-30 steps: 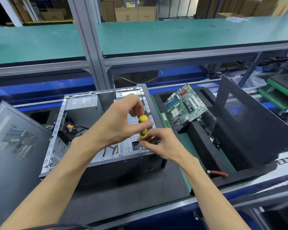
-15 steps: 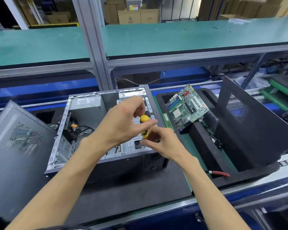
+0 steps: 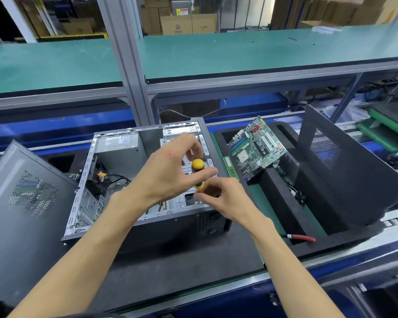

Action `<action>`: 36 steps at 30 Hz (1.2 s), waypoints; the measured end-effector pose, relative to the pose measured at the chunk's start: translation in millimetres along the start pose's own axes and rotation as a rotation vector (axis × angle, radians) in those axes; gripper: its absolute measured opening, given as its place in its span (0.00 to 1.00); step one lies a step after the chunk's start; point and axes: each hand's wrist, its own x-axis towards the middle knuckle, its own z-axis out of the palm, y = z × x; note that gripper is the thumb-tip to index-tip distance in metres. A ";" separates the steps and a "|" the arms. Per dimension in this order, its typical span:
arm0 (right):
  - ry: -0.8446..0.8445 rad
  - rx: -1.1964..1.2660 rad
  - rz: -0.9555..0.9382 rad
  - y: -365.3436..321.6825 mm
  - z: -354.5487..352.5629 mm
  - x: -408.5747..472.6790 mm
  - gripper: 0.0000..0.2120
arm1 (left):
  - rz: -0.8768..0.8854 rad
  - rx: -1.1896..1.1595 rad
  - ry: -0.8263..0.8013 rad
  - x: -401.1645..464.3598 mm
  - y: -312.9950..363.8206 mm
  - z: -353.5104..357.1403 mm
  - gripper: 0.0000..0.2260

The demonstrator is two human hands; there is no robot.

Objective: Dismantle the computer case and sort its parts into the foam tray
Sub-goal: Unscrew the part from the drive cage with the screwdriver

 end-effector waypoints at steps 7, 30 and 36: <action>-0.071 0.043 0.028 -2.3 -5.7 -1.3 0.06 | 0.089 -0.131 -0.080 -2.7 -2.1 -3.7 0.11; -0.032 0.045 0.043 -6.7 -2.9 -1.1 0.05 | 0.109 -0.118 -0.080 -5.4 -8.7 -1.8 0.16; 0.017 -0.009 0.019 -7.5 2.5 -2.8 0.07 | -0.021 0.124 0.075 -2.8 -7.1 1.5 0.14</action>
